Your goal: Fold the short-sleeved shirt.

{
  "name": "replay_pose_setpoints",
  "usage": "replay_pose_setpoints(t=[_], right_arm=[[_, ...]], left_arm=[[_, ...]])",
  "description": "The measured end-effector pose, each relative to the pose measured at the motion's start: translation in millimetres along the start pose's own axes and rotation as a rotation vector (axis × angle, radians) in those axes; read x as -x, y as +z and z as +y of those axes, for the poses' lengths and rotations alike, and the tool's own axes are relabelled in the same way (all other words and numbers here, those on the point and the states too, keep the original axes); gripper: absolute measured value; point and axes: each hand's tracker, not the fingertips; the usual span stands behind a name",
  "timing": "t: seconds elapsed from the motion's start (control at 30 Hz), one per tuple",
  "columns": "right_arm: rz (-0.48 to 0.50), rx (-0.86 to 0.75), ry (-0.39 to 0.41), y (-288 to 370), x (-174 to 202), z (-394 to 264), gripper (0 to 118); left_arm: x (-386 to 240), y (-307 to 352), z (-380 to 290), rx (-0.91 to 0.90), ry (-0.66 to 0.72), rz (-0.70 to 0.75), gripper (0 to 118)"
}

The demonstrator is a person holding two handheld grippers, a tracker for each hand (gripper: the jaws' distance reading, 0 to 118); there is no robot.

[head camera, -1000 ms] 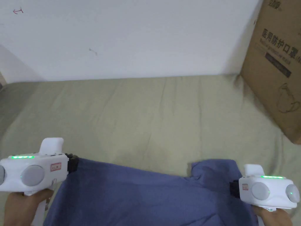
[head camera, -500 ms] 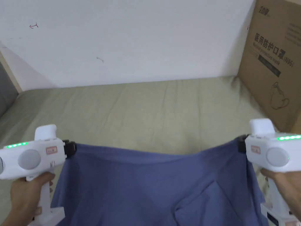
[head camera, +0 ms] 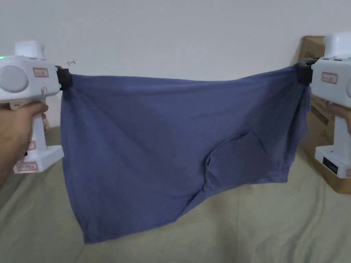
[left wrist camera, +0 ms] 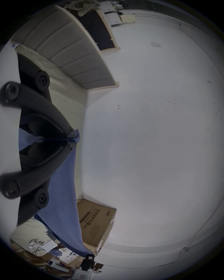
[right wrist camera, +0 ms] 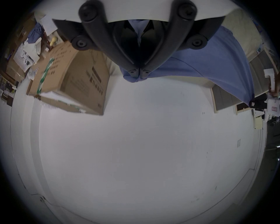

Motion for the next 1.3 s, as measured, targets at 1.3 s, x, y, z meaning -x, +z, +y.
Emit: replay_pose_setpoints(t=[1.3], right_arm=[[0.181, 0.333, -0.327, 129.0, -15.4, -267.9, 0]], left_arm=[[52.7, 96.6, -315.7, 0.406, 0.067, -0.027, 3]])
